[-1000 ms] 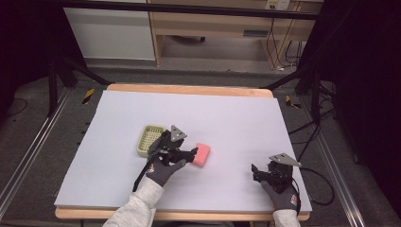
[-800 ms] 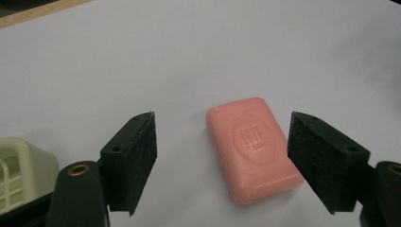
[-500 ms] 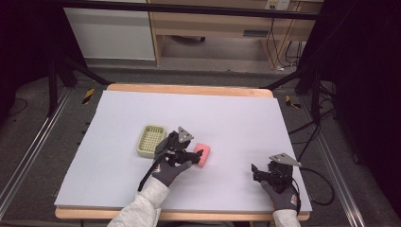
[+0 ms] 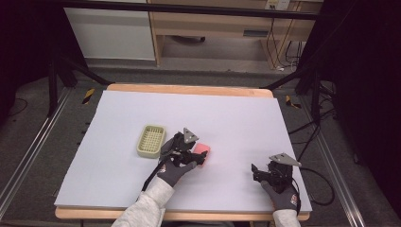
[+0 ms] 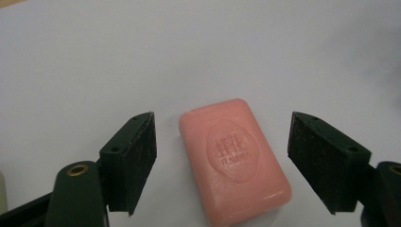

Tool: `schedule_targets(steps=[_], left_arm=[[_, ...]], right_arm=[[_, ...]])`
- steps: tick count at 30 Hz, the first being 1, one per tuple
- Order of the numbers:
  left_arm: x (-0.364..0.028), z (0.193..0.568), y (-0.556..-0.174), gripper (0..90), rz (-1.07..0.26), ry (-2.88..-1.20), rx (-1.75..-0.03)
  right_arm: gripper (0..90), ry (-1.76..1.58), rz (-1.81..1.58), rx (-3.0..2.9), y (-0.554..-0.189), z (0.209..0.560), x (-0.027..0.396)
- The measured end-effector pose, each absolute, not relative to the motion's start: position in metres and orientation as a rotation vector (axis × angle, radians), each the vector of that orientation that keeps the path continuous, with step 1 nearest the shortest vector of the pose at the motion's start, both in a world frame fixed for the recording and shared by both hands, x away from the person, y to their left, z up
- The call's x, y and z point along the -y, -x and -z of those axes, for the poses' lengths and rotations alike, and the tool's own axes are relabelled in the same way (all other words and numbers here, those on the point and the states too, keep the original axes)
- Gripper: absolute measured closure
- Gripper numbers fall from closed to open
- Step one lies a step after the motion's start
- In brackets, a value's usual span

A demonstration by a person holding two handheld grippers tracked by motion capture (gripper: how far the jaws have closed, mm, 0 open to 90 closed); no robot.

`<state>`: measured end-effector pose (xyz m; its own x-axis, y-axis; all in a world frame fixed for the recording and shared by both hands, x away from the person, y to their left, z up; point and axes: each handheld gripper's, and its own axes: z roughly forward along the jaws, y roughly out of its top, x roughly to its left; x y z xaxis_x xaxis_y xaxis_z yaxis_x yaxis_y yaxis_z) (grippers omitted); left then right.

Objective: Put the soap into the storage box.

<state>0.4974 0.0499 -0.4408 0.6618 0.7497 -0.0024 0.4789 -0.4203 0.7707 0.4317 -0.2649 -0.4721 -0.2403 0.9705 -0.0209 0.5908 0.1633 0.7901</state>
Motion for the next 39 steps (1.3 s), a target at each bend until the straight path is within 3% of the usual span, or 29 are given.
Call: schedule_targets(steps=[39], left_arm=[[-0.029,0.467,-0.512,24.4,-0.417,-2.168,-0.981]], right_arm=[[11.7,-1.475,-0.911,-1.913,-0.432,0.472,0.264]])
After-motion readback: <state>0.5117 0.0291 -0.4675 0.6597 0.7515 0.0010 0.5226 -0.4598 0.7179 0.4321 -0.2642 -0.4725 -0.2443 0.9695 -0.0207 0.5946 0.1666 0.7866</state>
